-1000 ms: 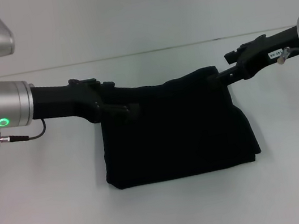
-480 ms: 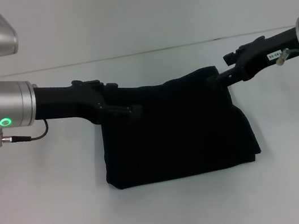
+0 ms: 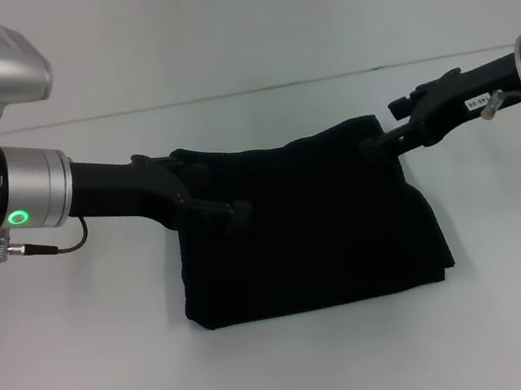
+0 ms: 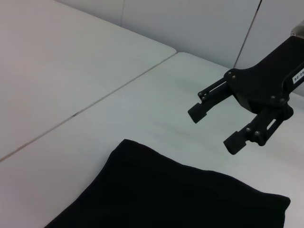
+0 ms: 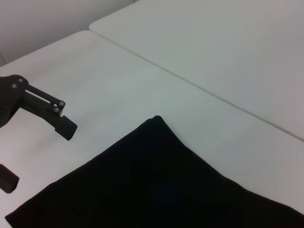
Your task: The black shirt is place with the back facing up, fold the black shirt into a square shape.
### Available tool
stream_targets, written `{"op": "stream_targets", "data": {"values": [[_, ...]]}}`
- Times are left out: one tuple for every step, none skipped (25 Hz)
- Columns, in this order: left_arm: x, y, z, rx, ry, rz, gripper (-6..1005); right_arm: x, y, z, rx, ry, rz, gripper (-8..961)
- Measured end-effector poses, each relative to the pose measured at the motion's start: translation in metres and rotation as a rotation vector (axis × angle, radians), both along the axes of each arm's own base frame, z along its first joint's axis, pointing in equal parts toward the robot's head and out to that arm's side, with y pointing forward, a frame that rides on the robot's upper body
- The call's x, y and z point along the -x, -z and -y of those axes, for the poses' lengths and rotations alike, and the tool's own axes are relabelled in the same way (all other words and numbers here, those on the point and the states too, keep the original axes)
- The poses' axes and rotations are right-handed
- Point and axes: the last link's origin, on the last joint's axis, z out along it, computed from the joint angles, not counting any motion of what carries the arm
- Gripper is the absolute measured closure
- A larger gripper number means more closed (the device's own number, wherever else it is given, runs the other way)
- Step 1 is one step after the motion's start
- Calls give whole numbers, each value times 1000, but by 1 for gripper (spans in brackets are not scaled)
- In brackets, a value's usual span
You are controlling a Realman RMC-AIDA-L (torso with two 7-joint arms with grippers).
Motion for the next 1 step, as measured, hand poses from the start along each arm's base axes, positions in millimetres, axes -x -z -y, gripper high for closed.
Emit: {"op": "stream_targets", "data": {"values": [[0,0,0,0,1,-1,47,0,1,0,2,0,-1,54]]}}
